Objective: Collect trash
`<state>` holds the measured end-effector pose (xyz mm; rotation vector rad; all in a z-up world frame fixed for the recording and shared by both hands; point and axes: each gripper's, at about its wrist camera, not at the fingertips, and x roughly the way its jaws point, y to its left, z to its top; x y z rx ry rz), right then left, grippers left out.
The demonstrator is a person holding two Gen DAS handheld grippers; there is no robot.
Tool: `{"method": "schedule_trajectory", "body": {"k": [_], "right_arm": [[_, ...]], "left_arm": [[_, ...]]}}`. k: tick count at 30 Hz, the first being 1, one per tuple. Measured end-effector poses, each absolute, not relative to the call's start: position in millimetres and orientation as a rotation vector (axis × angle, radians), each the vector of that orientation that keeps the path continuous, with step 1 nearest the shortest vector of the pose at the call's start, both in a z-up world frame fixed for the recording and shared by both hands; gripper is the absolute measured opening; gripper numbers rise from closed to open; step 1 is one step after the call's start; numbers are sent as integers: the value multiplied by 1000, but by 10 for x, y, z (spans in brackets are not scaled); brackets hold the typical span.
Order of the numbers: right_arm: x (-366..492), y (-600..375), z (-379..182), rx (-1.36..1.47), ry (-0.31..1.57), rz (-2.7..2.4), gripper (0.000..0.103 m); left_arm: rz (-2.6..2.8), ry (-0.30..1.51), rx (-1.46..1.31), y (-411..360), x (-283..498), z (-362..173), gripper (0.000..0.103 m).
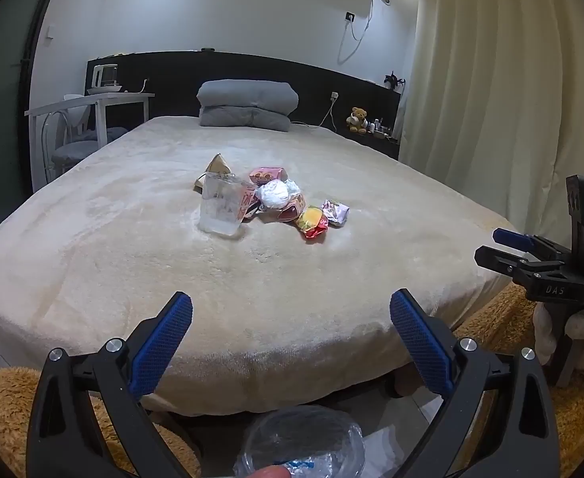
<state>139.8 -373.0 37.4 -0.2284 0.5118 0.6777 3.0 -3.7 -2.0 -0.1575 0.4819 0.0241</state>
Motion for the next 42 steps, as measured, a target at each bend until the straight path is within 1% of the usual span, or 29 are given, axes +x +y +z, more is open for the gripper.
{"method": "schedule_trajectory", "body": {"k": [42], "right_arm": [[1377,-3748,412,-241,497,660,99]], "left_arm": [[27,483,-135,-73,36,-2,97]]}}
